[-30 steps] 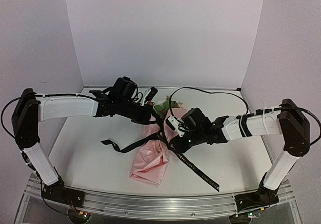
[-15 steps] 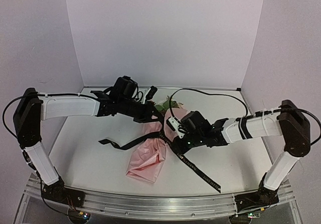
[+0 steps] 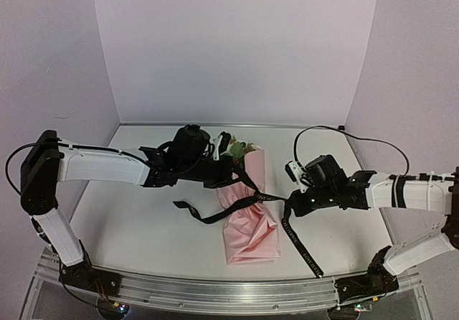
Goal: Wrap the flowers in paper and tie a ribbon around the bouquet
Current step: Cross the half-tied ribbon over the folded bouquet.
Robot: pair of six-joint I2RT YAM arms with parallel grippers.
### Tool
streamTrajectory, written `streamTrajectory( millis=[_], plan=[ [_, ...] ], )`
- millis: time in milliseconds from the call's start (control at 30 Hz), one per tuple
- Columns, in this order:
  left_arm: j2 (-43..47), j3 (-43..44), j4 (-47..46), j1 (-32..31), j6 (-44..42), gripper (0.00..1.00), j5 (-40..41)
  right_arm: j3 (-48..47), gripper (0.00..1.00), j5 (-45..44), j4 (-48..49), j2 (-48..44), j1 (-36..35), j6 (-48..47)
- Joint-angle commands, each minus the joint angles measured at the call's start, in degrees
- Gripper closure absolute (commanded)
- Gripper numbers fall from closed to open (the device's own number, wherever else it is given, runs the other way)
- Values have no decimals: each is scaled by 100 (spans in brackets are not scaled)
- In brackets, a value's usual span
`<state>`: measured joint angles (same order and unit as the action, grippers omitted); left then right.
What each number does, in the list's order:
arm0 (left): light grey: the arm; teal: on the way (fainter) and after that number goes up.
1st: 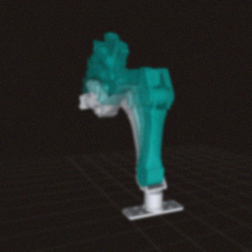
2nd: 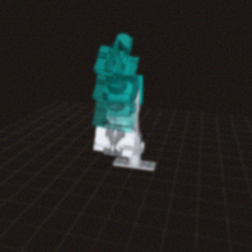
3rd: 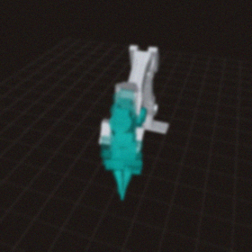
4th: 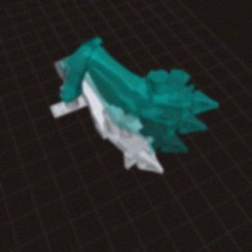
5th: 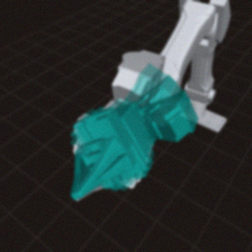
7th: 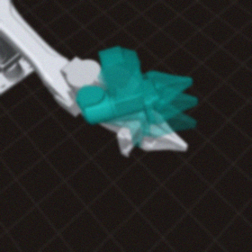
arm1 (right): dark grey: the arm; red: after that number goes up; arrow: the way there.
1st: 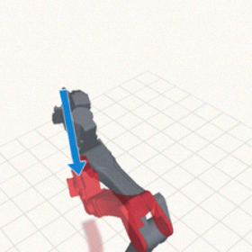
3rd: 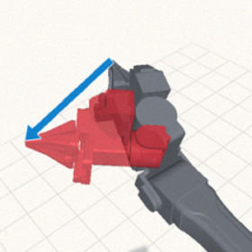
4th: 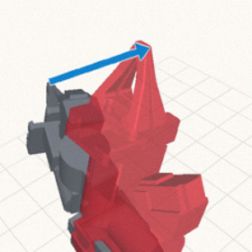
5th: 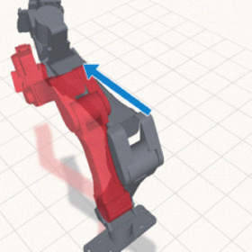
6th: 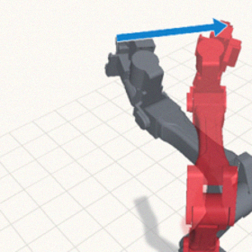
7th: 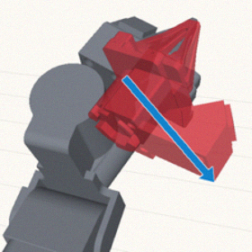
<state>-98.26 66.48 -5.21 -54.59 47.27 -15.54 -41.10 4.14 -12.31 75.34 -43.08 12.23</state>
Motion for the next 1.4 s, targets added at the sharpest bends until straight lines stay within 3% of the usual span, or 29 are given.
streamTrajectory(
  millis=[0,167,400,667,1267,1333,1367],
  plan=[
    [-77,43,-209,160,26,100,420,-260,100,240,-877,-352,98,-8],
    [-314,180,23,489,-324,100,-164,-1138,100,1023,-1758,-301,-25,118],
    [-452,-7,82,733,-566,100,-771,-2351,100,1394,-2709,261,-727,245],
    [-386,-171,-60,830,-815,100,-1439,-2989,100,1280,-2690,1447,-1139,1122],
    [369,-1278,-592,783,-1009,100,-2261,-3363,100,1413,-2474,2359,-1285,1418],
    [303,-1219,-453,712,-1101,100,-2265,-3373,92,1370,-2475,2307,-1282,1390],
    [275,-1179,-396,665,-1158,100,-2268,-3353,83,1329,-2475,2247,-1281,1378]
  ],
)
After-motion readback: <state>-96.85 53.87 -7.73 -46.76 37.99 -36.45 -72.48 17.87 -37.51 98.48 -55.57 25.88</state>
